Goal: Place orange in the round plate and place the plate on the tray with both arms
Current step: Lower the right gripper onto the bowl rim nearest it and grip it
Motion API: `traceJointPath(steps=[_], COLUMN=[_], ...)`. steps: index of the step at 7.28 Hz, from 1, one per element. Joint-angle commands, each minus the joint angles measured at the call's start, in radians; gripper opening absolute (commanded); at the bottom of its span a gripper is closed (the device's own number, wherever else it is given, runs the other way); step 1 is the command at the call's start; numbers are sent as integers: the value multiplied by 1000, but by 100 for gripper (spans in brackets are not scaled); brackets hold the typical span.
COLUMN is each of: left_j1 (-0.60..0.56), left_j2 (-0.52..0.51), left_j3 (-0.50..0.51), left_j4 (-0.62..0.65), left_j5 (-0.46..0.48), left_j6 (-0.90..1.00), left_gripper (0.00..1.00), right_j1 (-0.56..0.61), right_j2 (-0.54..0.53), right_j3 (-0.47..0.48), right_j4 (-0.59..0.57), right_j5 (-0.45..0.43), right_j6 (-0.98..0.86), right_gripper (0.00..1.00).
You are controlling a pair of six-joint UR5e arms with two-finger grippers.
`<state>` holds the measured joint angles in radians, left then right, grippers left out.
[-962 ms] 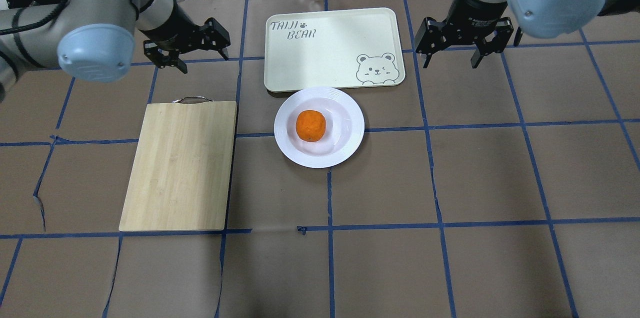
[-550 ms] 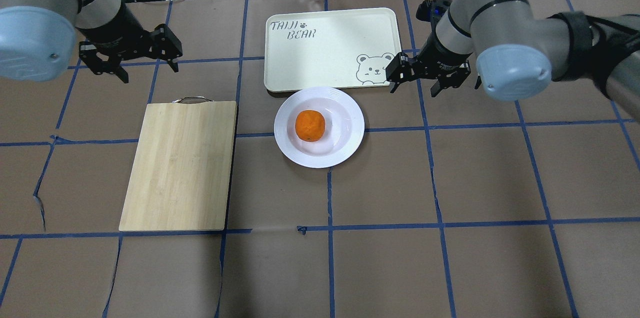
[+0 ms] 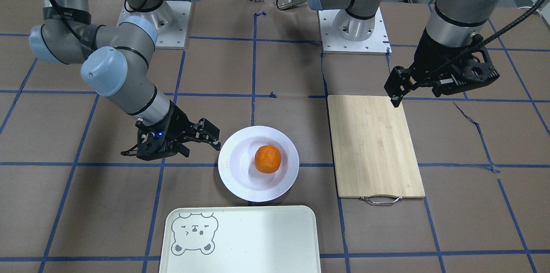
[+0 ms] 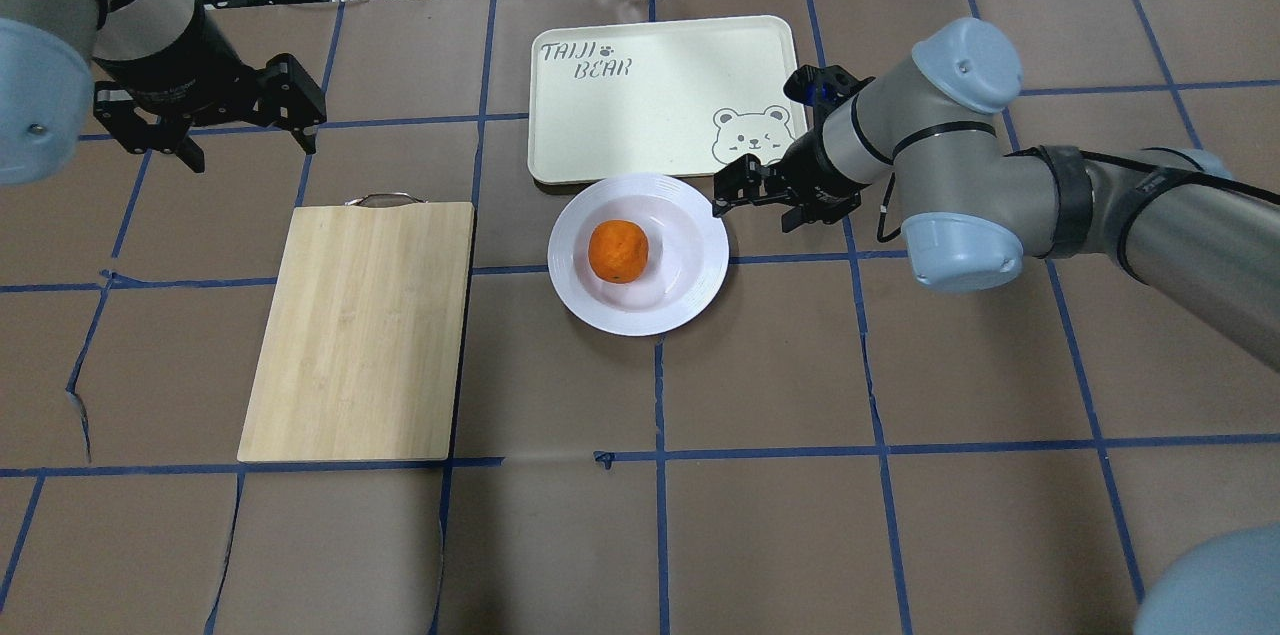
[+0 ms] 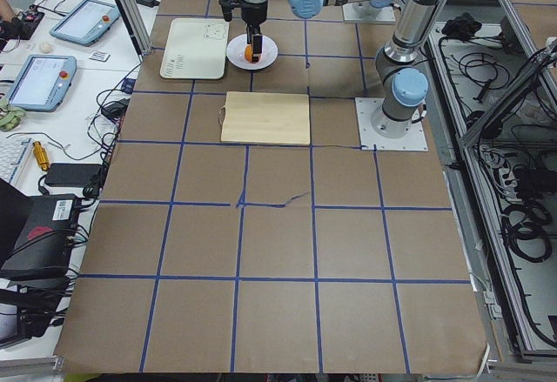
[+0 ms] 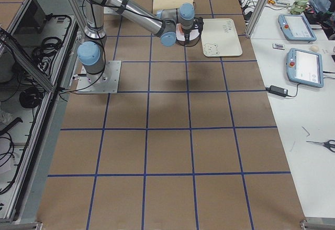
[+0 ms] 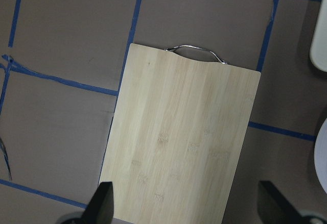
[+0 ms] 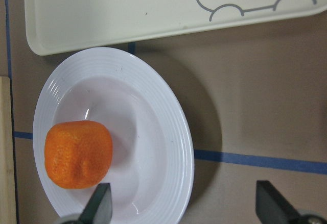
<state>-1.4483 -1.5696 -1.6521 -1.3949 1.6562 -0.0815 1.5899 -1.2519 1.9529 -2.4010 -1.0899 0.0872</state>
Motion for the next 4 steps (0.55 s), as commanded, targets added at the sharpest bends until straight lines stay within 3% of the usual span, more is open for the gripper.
traceJointPath(steps=[1, 2, 4], left_j1=[-1, -1, -1], left_j2=[25, 34, 46], left_j3=[-9, -32, -52], left_j4=[-9, -10, -13], left_j5=[-81, -78, -111], left_j6=[52, 145, 155], left_gripper=[100, 100, 100], right_j1=[24, 48, 65], right_j2=[64, 74, 133], right_j3=[1, 0, 1], right_j4=[-46, -64, -81], right_j5=[15, 13, 13], right_j6=[101, 155, 207], right_gripper=[100, 100, 100])
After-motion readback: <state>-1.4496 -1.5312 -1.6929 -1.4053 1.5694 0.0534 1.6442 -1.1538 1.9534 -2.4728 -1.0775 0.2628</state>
